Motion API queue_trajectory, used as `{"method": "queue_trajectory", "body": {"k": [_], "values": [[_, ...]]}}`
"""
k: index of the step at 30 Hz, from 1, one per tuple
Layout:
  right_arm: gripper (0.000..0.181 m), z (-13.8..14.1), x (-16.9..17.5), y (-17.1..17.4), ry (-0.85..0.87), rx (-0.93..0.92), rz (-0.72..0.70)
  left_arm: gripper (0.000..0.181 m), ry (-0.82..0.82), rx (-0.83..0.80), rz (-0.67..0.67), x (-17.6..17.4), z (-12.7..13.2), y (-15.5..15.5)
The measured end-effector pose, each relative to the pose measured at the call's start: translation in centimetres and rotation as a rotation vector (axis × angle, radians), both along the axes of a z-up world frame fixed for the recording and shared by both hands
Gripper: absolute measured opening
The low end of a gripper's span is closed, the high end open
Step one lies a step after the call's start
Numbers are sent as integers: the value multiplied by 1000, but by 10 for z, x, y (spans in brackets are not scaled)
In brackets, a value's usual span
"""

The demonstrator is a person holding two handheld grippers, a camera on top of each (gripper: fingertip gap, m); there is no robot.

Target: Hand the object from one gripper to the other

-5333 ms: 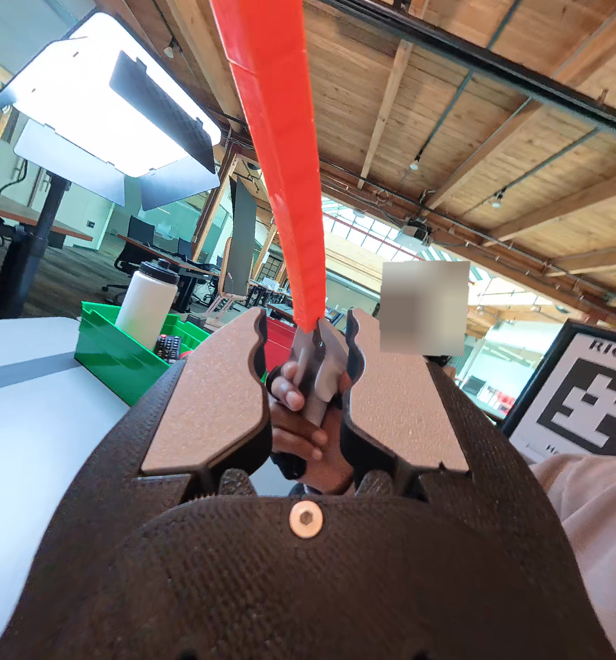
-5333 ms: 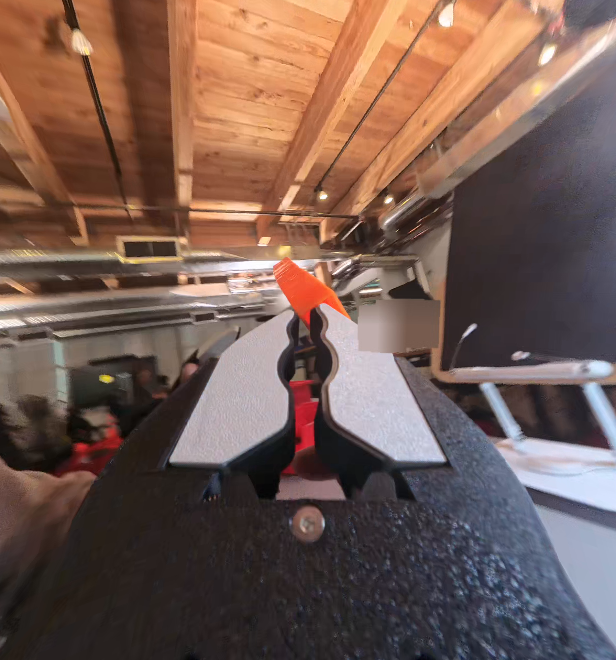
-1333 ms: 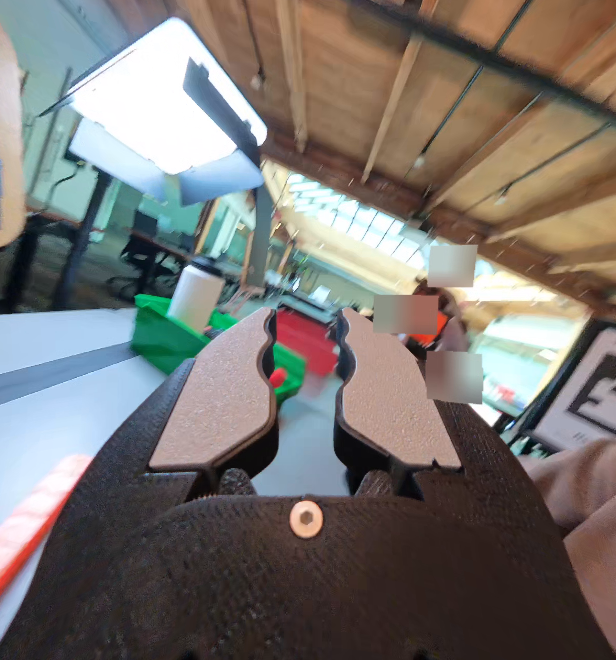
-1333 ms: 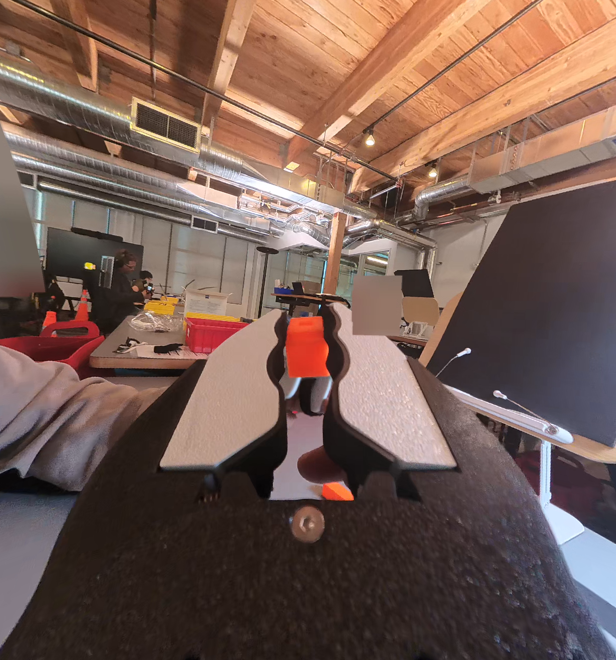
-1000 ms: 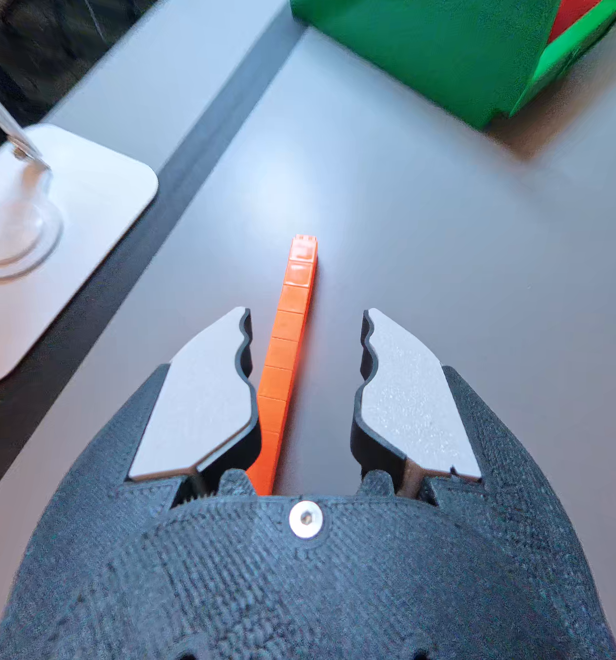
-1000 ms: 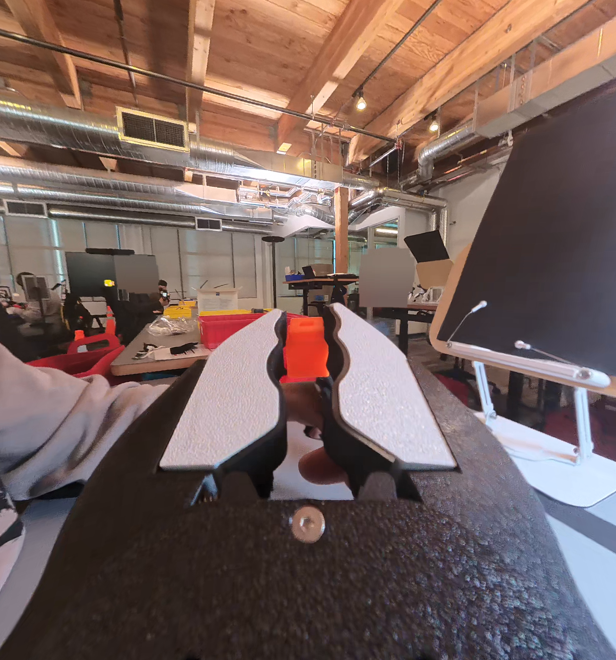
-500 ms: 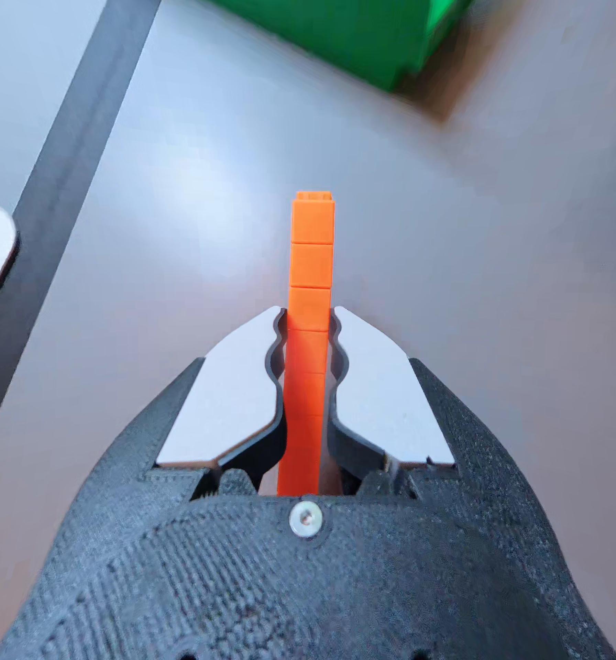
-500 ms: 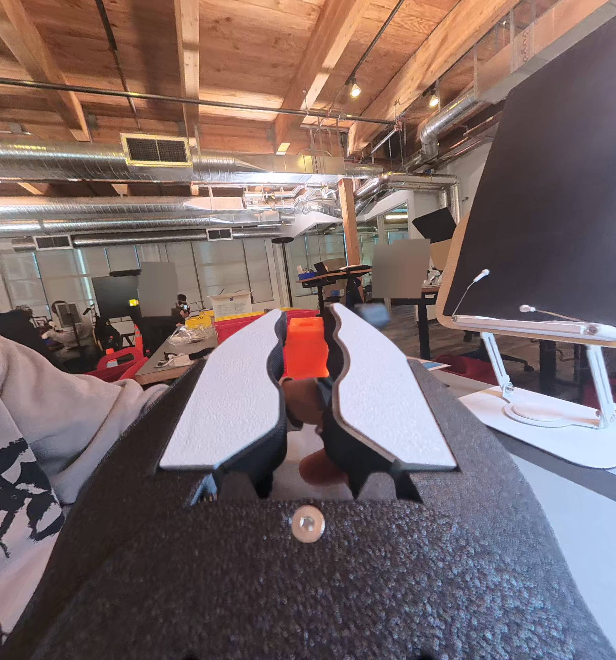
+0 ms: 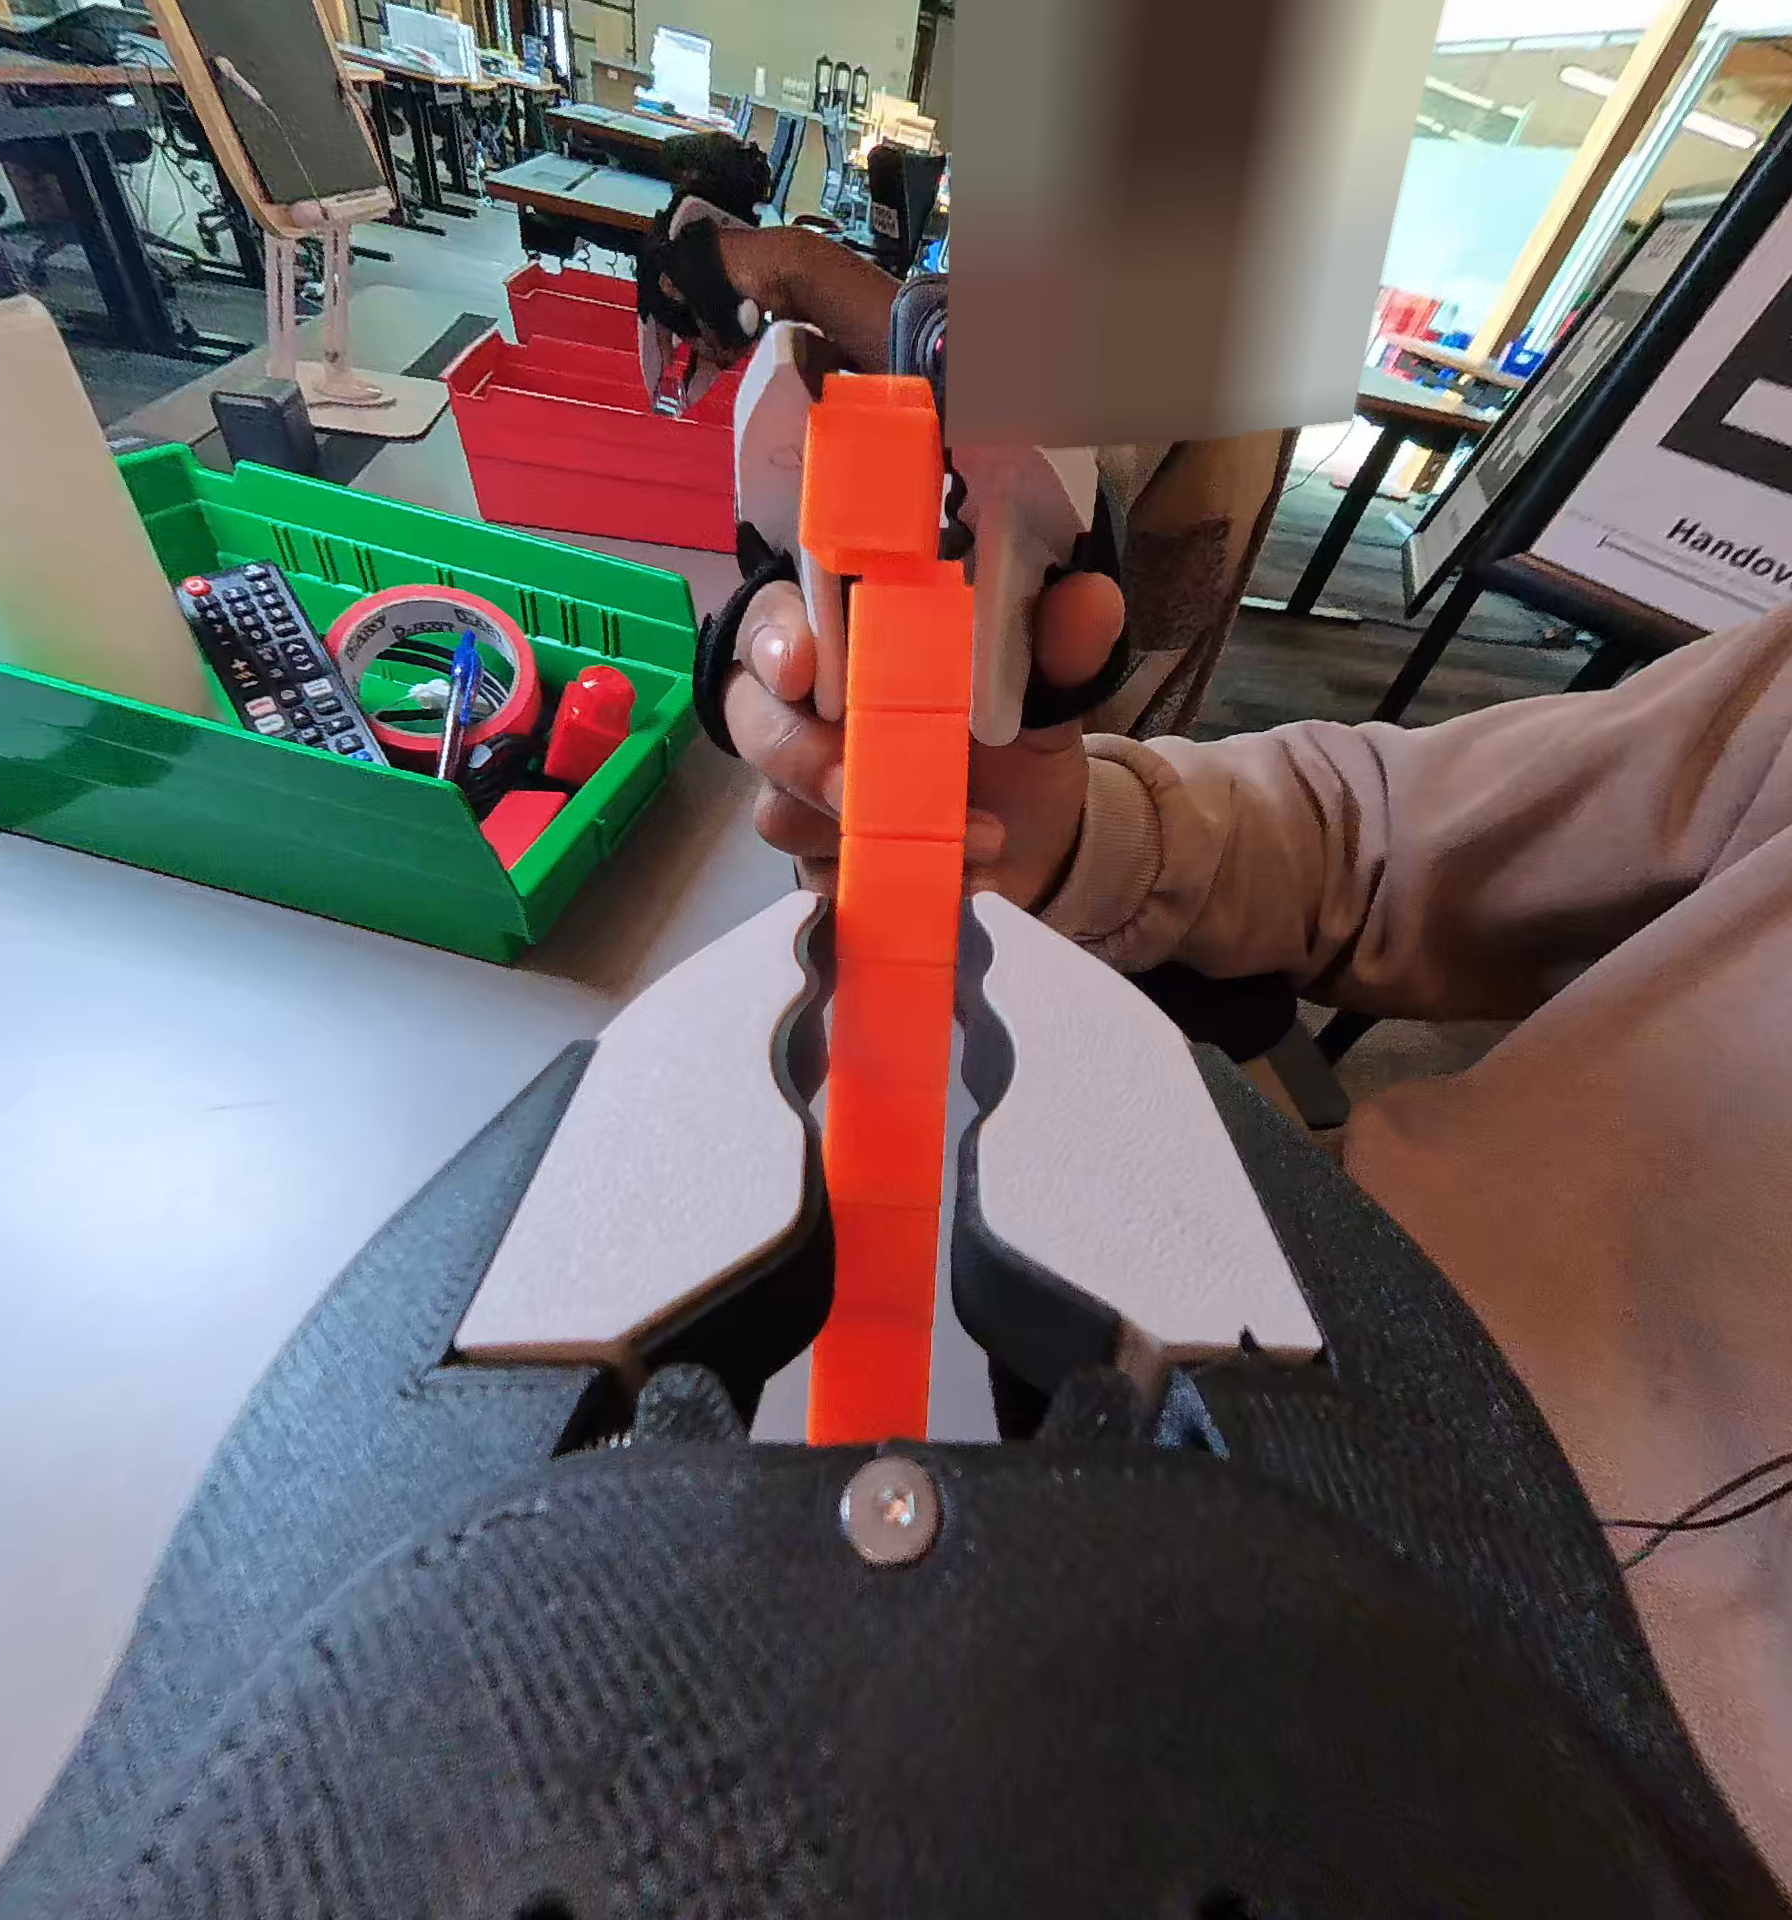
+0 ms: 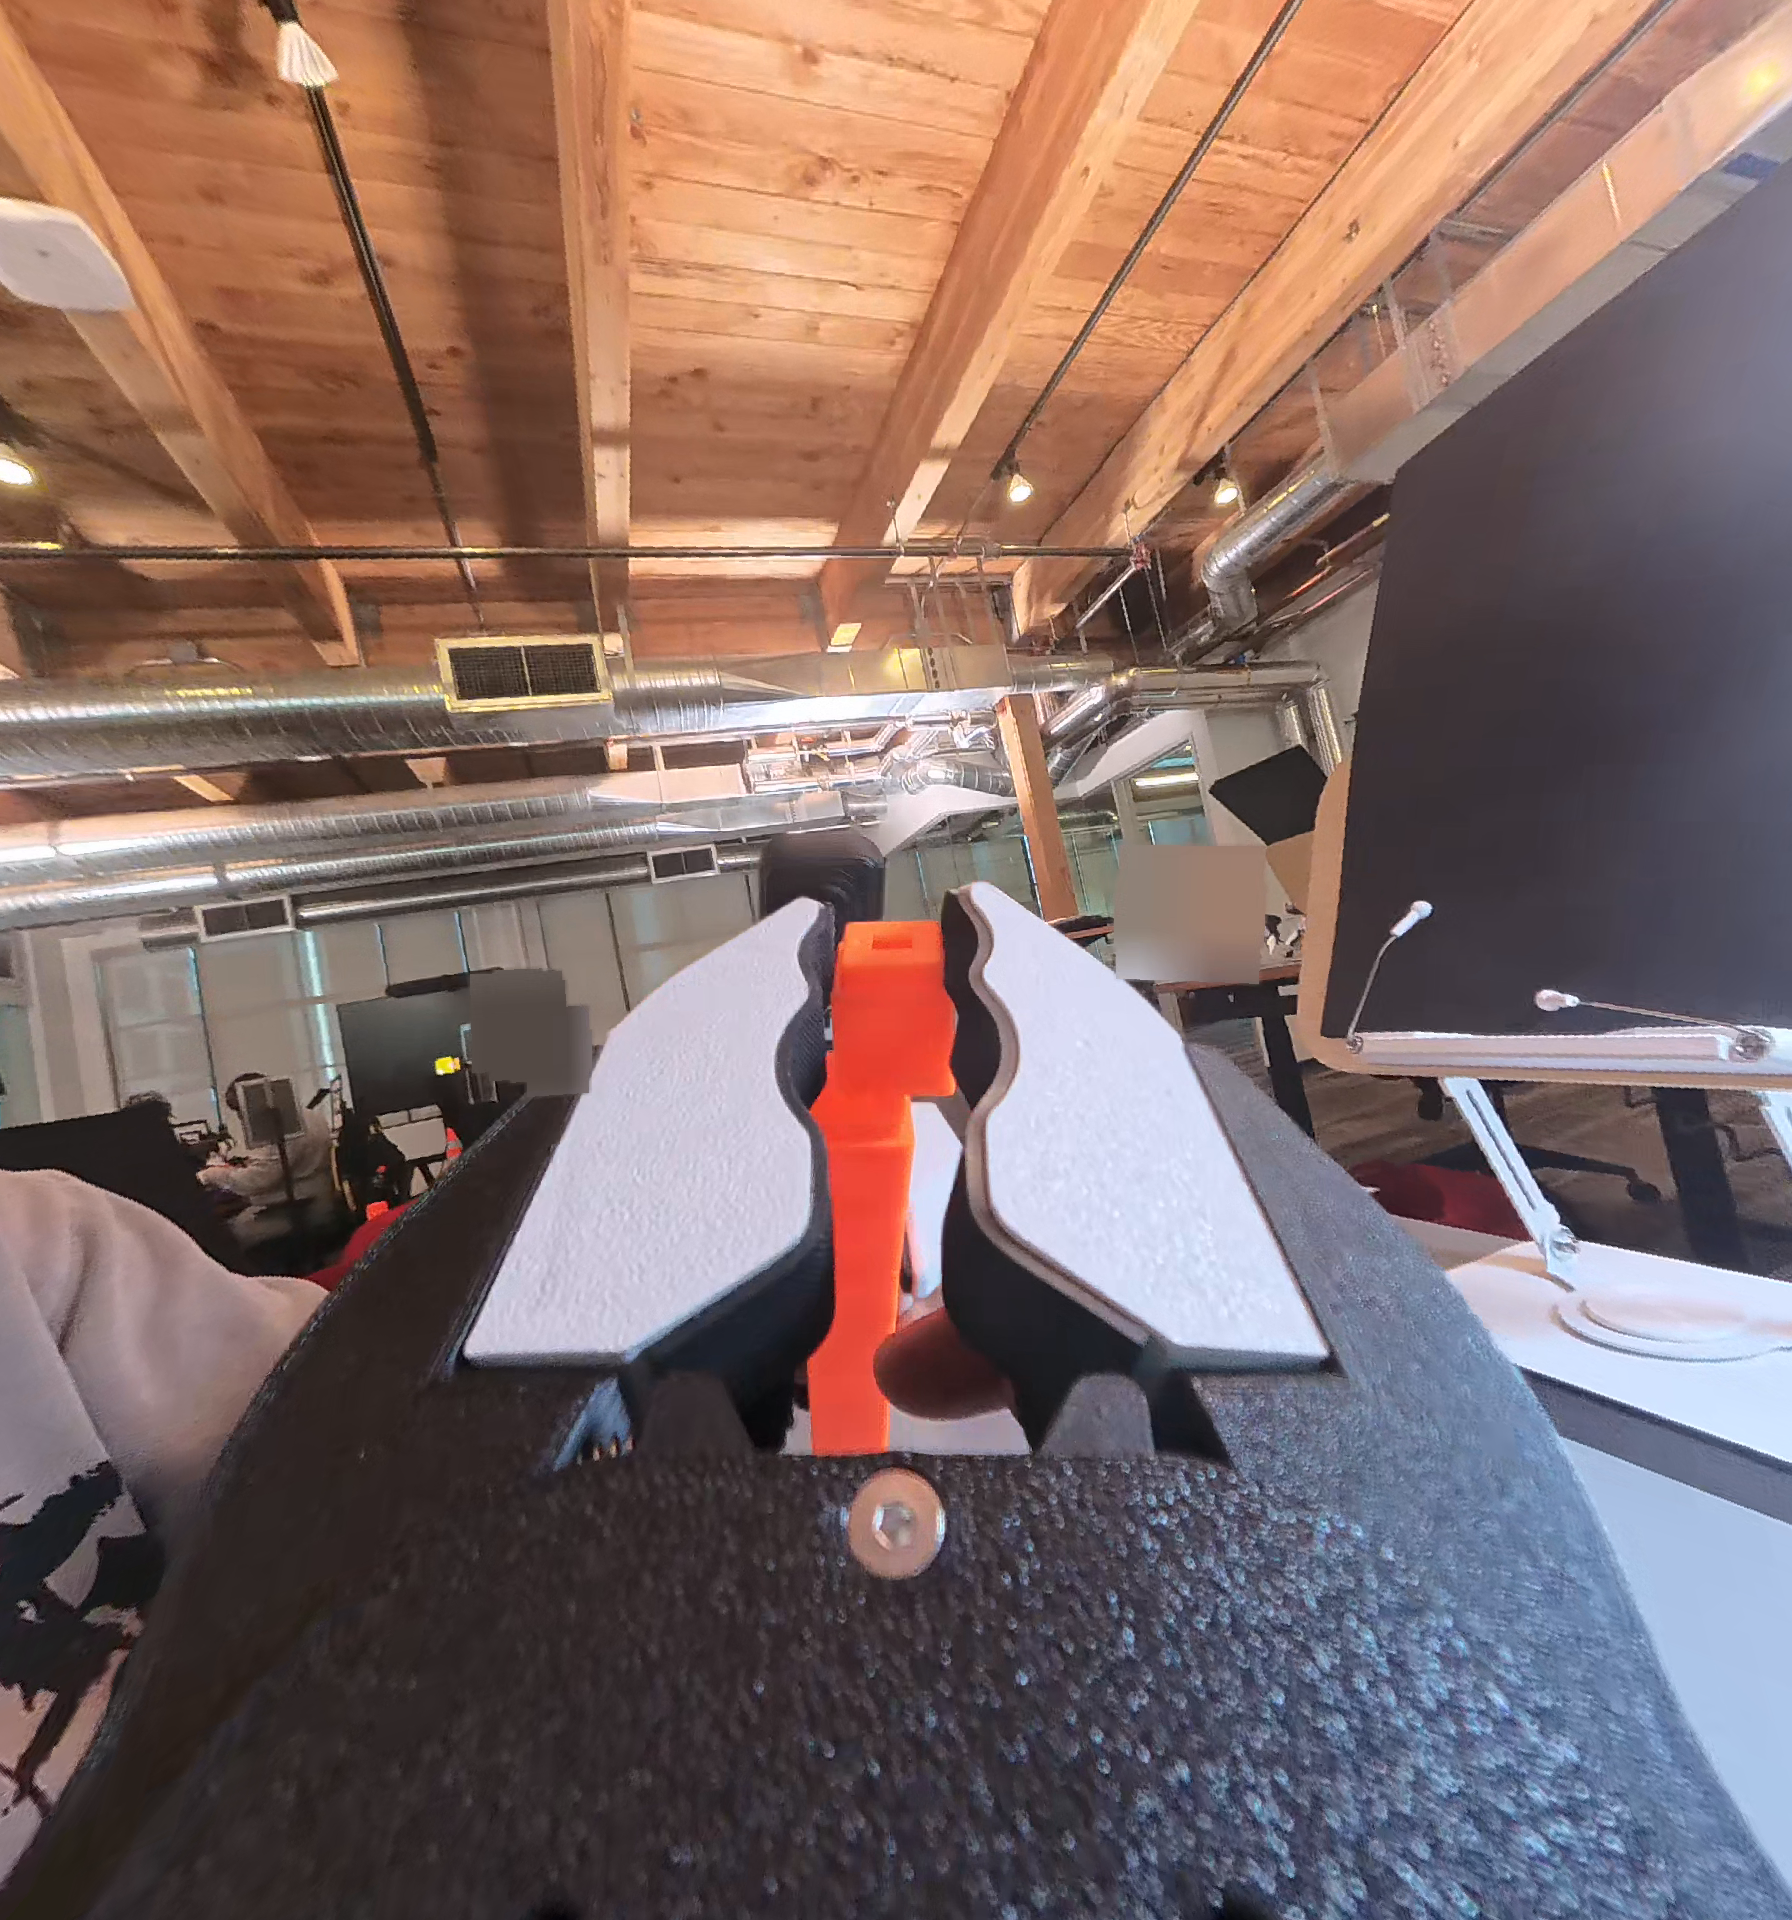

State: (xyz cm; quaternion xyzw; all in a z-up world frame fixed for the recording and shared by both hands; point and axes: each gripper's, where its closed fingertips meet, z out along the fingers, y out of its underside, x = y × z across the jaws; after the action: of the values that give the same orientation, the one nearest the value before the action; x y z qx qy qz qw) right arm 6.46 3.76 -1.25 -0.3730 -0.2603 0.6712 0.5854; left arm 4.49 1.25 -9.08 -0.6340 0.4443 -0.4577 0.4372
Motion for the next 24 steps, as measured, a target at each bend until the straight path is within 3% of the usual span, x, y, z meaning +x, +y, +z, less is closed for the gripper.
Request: {"method": "queue_trajectory", "body": {"k": [6, 24], "values": [[20, -1, 2, -5, 24, -28, 102, 22, -43, -66, 0, 1, 2, 1], [20, -6, -10, -16, -54, -24, 131, 22, 6, -4, -7, 0, -2, -8]]}}
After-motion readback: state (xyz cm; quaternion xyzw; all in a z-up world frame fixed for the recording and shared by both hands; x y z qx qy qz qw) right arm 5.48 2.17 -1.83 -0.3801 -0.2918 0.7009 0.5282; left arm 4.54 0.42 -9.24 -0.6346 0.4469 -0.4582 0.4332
